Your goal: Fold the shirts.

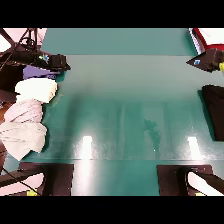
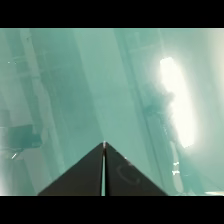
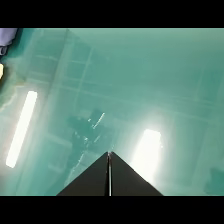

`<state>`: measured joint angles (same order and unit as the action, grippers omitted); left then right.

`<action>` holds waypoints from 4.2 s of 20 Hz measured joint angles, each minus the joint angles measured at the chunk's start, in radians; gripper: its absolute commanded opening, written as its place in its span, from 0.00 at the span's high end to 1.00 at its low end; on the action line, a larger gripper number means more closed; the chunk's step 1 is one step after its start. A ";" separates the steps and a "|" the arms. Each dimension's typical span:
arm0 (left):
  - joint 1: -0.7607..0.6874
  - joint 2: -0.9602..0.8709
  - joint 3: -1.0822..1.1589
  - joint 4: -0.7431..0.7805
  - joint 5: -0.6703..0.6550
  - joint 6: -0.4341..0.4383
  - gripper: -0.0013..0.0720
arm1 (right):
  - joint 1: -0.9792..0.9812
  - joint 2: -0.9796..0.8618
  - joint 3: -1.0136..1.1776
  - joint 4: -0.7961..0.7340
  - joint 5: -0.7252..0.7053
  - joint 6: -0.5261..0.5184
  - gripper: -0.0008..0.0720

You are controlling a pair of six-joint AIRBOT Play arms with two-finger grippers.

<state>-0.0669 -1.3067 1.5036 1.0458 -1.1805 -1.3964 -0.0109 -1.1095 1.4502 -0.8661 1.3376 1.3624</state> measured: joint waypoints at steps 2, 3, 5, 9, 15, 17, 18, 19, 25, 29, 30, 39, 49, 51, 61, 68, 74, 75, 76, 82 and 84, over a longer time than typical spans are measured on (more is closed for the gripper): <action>0.000 0.000 0.000 0.000 0.002 0.000 0.95 | 0.000 0.000 0.000 0.000 -0.002 0.000 0.96; 0.000 0.000 0.000 -0.002 0.011 0.000 0.95 | 0.000 0.000 0.000 0.000 -0.002 -0.001 0.96; 0.000 0.000 0.000 -0.010 0.046 0.002 0.95 | 0.000 0.000 0.000 0.000 -0.003 -0.001 0.96; 0.000 0.000 0.000 -0.005 0.134 0.004 0.87 | 0.000 -0.002 0.000 0.000 -0.005 -0.002 0.96; 0.012 -0.046 0.000 0.278 0.399 0.033 0.24 | 0.000 -0.002 0.000 0.000 -0.010 -0.001 0.96; 0.043 -0.111 0.000 0.383 0.465 0.003 0.24 | 0.000 -0.002 0.000 0.000 -0.010 -0.001 0.96; 0.066 -0.154 0.001 0.421 0.490 -0.010 0.24 | 0.000 -0.002 0.000 0.001 -0.010 -0.001 0.96; 0.092 -0.202 0.001 0.449 0.513 -0.019 0.24 | 0.000 -0.002 0.000 0.001 -0.009 -0.001 0.96; 0.190 -0.411 0.003 0.502 0.612 -0.042 0.24 | 0.000 -0.002 0.000 0.002 -0.002 0.005 0.96; 0.207 -0.478 0.005 0.510 0.670 -0.045 0.24 | 0.000 -0.002 0.000 0.002 0.001 0.013 0.96; 0.208 -0.488 0.005 0.510 0.682 -0.045 0.26 | 0.000 -0.002 0.000 0.002 0.002 0.014 0.96; 0.210 -0.497 0.112 0.497 0.637 -0.045 0.95 | 0.000 -0.002 0.000 0.002 0.000 0.017 0.96; 0.025 -0.097 0.485 -0.011 0.218 0.349 0.95 | 0.000 0.006 0.000 0.010 -0.215 0.018 0.96; -0.063 -0.020 0.501 -0.103 0.126 0.407 0.95 | 0.000 0.021 0.001 0.008 -0.245 0.018 0.96; -0.304 0.008 0.351 -0.117 -0.079 0.382 0.95 | -0.167 0.161 0.001 0.002 -0.303 0.016 0.96; -0.213 -0.136 0.205 0.143 -0.156 0.067 0.01 | -0.249 0.185 0.001 0.000 -0.250 0.016 0.96; -0.111 -0.059 0.007 0.169 -0.229 -0.077 0.01 | -0.258 0.145 0.001 0.002 -0.195 0.016 0.96; -0.106 -0.029 -0.066 0.137 -0.205 -0.087 0.01 | -0.258 0.135 0.001 0.002 -0.185 0.016 0.96; -0.103 0.004 -0.152 0.085 -0.172 -0.092 0.01 | -0.259 0.124 0.001 0.002 -0.171 0.016 0.96; -0.196 0.090 -0.586 -0.134 0.097 -0.094 0.01 | -0.258 0.081 0.001 0.007 -0.132 0.016 0.96; -0.247 0.095 -0.655 -0.160 0.227 -0.114 0.01 | -0.258 0.076 0.001 0.008 -0.127 0.016 0.96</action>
<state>-0.3141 -1.2118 0.8486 0.8860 -0.9531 -1.5108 -0.2687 -1.0332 1.4513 -0.8577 1.2106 1.3781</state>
